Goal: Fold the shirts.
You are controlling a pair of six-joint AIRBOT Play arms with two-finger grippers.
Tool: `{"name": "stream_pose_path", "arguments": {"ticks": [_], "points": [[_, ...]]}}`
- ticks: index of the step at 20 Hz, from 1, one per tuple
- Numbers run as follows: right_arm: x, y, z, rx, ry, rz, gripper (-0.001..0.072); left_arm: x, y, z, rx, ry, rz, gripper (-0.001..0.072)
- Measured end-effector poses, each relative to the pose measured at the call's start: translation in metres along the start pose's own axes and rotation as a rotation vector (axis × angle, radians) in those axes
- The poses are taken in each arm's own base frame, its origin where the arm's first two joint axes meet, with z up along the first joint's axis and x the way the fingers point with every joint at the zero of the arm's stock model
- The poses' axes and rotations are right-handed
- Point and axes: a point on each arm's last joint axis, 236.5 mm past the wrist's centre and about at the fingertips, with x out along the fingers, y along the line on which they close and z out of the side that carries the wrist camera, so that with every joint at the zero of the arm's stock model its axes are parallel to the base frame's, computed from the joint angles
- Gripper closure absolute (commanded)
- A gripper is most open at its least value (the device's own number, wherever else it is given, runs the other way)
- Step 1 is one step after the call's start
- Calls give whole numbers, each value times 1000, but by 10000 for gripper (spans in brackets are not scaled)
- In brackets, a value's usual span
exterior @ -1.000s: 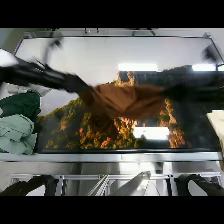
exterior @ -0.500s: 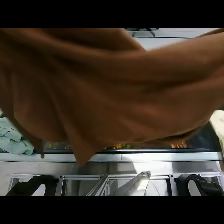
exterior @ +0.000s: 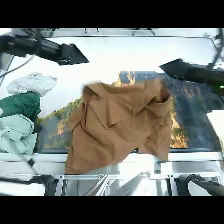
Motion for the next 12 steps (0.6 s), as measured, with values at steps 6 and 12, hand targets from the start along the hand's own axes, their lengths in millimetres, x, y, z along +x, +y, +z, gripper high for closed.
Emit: {"name": "stream_pose_path", "arguments": {"ticks": [6,12], "points": [[-26,-117,-48,91,234,-201,209,1,84,-61,-295,177,-45,39],[-73,-206,-123,184,488,-391,211,-19,59,-209,-574,424,43,39]]}}
